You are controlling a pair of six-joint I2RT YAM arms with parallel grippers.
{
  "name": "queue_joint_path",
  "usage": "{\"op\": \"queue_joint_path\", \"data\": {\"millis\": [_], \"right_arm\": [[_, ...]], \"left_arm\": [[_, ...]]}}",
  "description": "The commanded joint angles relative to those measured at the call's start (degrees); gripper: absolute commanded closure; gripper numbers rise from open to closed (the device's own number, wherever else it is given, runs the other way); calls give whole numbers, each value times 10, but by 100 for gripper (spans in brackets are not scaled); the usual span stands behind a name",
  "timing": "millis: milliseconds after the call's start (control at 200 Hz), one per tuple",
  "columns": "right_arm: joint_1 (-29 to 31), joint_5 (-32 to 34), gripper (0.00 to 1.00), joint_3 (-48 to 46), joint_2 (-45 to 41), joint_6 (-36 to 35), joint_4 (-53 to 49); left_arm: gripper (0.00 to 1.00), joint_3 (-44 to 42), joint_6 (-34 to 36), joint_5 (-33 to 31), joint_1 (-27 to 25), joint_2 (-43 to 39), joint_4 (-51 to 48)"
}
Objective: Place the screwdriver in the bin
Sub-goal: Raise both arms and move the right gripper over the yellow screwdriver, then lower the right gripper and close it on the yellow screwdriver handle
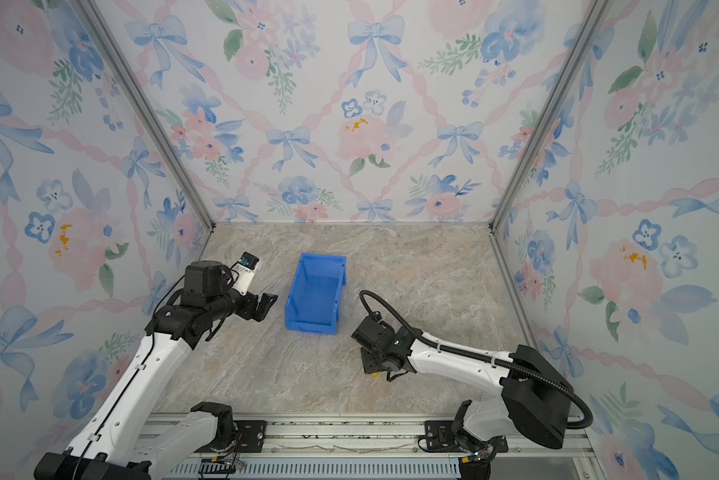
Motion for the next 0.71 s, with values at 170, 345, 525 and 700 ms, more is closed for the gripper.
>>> {"op": "queue_joint_path", "data": {"millis": [170, 345, 525, 700], "right_arm": [[7, -1, 48, -6, 58, 20, 22], [5, 1, 53, -19, 70, 28, 35], [3, 2, 55, -28, 81, 33, 43], [3, 4, 61, -32, 90, 29, 44]], "left_arm": [[2, 13, -16, 4, -4, 4, -7], [2, 9, -16, 5, -4, 5, -7], [2, 11, -23, 13, -5, 8, -7], [2, 17, -18, 8, -5, 14, -7]]}}
